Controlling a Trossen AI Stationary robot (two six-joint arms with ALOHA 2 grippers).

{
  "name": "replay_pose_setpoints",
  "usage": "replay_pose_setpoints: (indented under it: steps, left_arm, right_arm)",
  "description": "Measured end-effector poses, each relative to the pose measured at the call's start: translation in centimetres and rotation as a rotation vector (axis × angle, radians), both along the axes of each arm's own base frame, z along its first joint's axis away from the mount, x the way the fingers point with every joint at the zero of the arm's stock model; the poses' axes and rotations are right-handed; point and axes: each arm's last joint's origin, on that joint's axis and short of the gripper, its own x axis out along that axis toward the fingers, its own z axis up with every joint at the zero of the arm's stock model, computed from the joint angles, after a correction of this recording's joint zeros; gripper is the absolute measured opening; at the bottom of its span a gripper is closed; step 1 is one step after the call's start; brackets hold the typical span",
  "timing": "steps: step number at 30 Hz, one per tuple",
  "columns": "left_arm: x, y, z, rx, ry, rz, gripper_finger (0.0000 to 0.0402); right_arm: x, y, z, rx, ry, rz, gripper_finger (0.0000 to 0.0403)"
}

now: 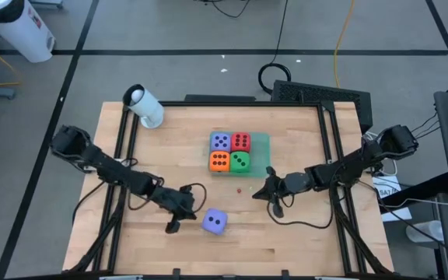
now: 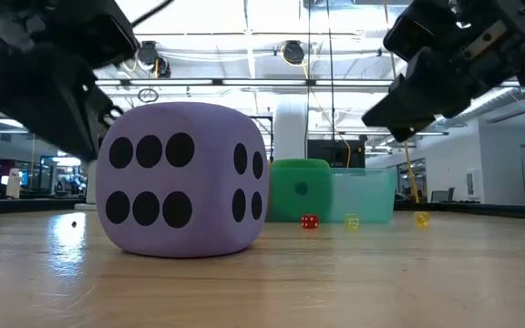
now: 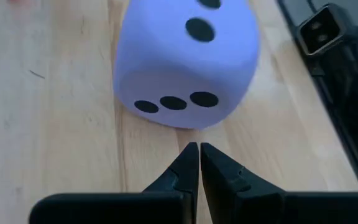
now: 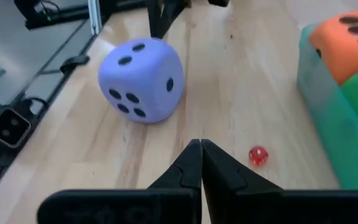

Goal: Pick & Place Dice
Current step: Put the big purple die into the green bin

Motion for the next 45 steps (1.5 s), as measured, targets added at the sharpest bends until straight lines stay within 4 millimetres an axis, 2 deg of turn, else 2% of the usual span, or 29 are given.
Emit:
replay_pose_setpoints:
  steps: [5, 13, 20, 24, 31, 37, 41, 45]
  left_arm:
    - [2.2, -0.9, -0.9, -0.008, 0.044, -0.015, 0.0026]
    - [6.8, -1.9, -0.5, 0.026, -0.001, -0.109, 0.0026]
    - [10.9, -0.7, 0.0, 0.096, -0.069, -0.136, 0.0026]
    - [13.1, 0.3, 0.4, 0.124, -0.116, -0.147, 0.0026]
    - [16.2, 2.0, 0.2, 0.141, -0.139, -0.154, 0.0026]
    - [16.4, 2.7, 0.6, 0.184, -0.160, -0.178, 0.0026]
    - [15.1, 2.5, 2.6, 0.230, -0.149, -0.257, 0.0026]
    - [12.4, 2.4, 4.5, 0.310, -0.170, -0.273, 0.0021]
  right_arm:
    - [0.0, 0.0, -0.1, -0.002, 0.007, 0.000, 0.0000]
    - [-0.7, 0.2, 0.9, 0.103, 0.016, -0.002, 0.0000]
    - [-2.5, 0.8, 2.2, 0.159, 0.060, 0.008, 0.0000]
    - [-3.7, 1.2, 2.8, 0.132, 0.064, -0.021, 0.0000]
    - [-4.4, 1.4, 3.5, 0.096, 0.034, -0.024, 0.0000]
    - [-4.4, 1.5, 3.2, 0.049, 0.044, -0.007, 0.0000]
    - [-4.3, 1.4, 3.2, 0.019, 0.027, -0.045, 0.0003]
    - [-4.2, 1.4, 3.4, -0.025, -0.003, -0.039, 0.0019]
